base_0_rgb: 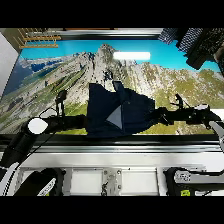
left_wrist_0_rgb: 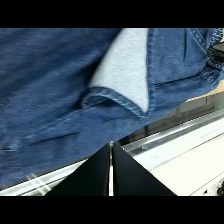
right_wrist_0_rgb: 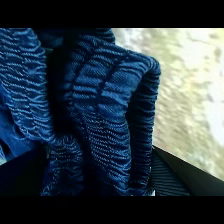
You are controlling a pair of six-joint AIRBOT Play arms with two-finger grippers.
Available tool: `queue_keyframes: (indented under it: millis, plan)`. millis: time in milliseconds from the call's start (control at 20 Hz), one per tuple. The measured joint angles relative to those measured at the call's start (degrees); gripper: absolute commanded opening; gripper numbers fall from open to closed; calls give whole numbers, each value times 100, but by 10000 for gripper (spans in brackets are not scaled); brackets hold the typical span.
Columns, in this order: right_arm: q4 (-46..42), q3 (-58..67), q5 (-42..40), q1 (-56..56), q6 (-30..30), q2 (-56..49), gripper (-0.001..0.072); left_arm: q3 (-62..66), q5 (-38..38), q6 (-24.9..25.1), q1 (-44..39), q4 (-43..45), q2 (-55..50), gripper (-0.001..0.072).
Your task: Fold the clothes and pants, and hang the long-sleeved shirts on hangers.
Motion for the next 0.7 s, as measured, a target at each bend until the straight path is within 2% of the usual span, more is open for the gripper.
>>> queue_keyframes:
  millis: [100, 200, 300, 350, 400, 600, 650, 700]
  plan:
    - [66, 11, -109, 203, -20, -92, 354, -2, 26, -2, -4, 0, 0, 6]
    - [109, 13, -208, 337, -44, -140, 322, -2, 39, -48, -7, 0, 0, 5]
    - [302, 17, -238, 407, -66, -162, 100, -2, 48, -63, -9, 0, 0, 5]
    - [409, 22, -223, 428, -105, -164, 95, -2, 63, -68, -9, 0, 0, 5]
    - [450, 22, -223, 450, -162, -168, 32, -2, 70, -90, -9, 0, 0, 5]
    - [442, 46, -219, 522, -254, -81, 31, 101, 22, -155, -33, 7, -208, 4]
    - [103, 122, -186, 533, -90, 87, 31, 295, -46, -153, -133, 61, -468, 5]
    - [-776, 323, -46, 538, 367, 448, 30, 737, -70, -153, -413, 170, -1019, 5]
